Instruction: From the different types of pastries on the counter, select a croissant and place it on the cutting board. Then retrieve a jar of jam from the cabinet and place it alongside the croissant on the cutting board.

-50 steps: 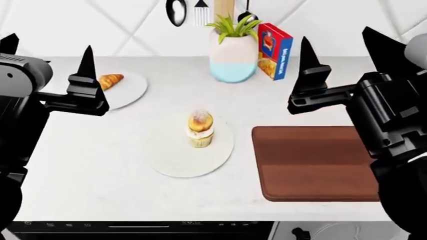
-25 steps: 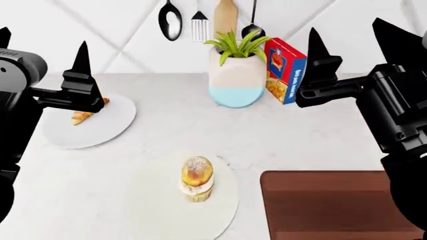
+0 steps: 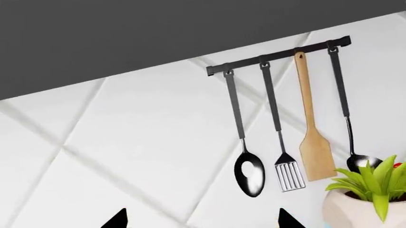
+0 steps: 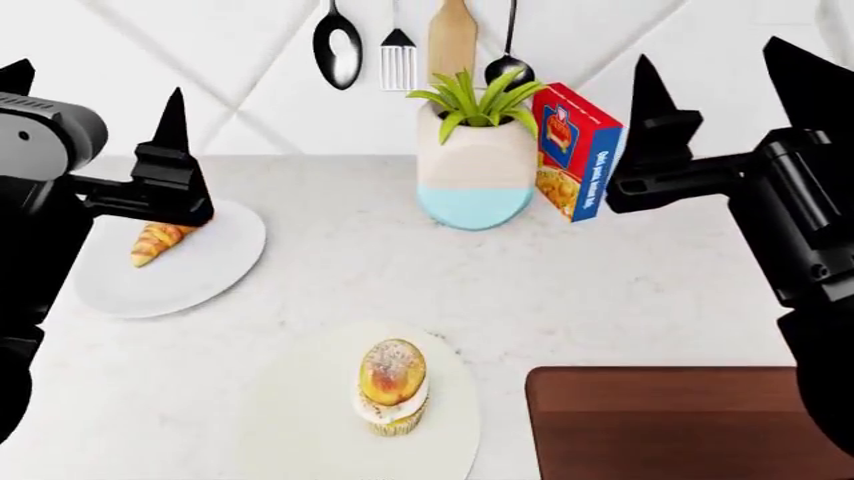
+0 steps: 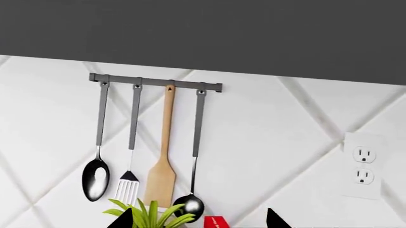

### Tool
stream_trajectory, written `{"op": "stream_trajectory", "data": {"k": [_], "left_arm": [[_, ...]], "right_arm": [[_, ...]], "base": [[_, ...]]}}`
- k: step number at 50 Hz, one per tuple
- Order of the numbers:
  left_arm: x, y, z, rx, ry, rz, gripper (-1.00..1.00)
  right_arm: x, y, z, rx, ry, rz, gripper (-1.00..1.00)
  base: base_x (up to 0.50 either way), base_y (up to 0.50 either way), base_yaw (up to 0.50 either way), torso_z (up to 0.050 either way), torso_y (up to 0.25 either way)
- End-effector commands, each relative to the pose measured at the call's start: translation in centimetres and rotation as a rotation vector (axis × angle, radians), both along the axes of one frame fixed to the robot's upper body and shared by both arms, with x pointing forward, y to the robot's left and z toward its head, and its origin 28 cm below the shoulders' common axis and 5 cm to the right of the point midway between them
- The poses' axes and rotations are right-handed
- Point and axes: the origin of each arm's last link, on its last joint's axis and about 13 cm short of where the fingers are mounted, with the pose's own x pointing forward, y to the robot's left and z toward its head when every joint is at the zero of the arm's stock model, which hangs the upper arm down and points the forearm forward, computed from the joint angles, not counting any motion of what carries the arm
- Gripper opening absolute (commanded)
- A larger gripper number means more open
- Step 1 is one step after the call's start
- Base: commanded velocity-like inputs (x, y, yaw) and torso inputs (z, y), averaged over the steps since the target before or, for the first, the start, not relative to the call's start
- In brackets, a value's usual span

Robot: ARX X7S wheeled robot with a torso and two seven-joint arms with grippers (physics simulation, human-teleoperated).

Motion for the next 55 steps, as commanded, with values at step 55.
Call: {"op": "stream_trajectory", "data": {"k": [55], "left_arm": [[13.8, 7.6, -1.1, 0.003, 0.764, 0.043, 1.0]], "right_arm": [[0.1, 0.2, 0.2, 0.015, 0.005, -0.005, 1.0]], "base": [[0.0, 0.0, 0.0, 0.0, 0.0]]}}
